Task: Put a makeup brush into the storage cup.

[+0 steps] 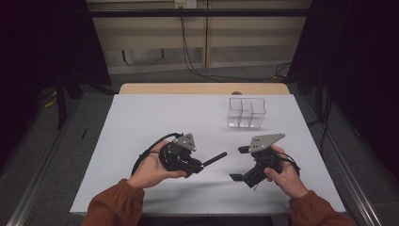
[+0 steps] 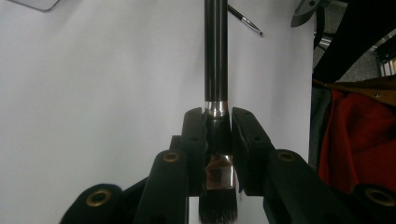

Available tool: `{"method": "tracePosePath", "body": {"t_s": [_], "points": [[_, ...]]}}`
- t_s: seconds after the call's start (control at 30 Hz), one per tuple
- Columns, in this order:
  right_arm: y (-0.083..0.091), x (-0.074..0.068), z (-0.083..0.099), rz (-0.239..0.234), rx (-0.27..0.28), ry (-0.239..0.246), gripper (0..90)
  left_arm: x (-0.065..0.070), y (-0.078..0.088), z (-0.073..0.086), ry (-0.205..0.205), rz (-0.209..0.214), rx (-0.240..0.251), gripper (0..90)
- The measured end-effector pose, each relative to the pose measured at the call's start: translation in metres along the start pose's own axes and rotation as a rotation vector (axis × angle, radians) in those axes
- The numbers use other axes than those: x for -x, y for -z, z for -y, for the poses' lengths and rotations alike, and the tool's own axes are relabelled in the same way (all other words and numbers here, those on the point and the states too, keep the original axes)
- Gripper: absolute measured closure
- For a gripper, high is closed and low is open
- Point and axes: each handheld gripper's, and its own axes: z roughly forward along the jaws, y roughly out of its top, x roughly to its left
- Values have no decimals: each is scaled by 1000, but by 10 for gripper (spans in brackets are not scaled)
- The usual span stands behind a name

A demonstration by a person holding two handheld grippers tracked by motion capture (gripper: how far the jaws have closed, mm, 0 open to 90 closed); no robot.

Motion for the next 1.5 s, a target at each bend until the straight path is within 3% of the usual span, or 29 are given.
{"method": "tracePosePath", "body": {"t_s": [0.13, 0.27, 0.4, 0.47, 0.57, 0.8, 1.17, 1.37, 1.5], "points": [[-4, 3, -4, -37, -39, 7, 34, 0, -2, 0, -19, 11, -36, 760], [-11, 4, -4, -45, -82, 10, 57, 1, -5, 0, -20, 14, -54, 760], [-18, 0, -7, -31, -151, 62, 72, 0, -5, -2, -26, 18, -63, 760], [-20, -1, -9, -69, -153, 76, 62, 1, -6, -3, -24, 18, -73, 760], [-22, -1, -12, -73, -169, 84, 62, 1, -8, -3, -29, 22, -93, 760], [-26, 3, -18, -159, -247, 111, 83, 0, -12, -3, -23, 33, -119, 760], [-37, 7, -37, -184, -375, 189, 176, 1, -23, -1, -26, 36, -164, 759], [-44, 5, -40, -205, -474, 200, 232, 2, -26, -2, -40, 33, -181, 760], [-49, 4, -42, -210, -493, 222, 299, 2, -29, -2, -37, 41, -193, 760]]}}
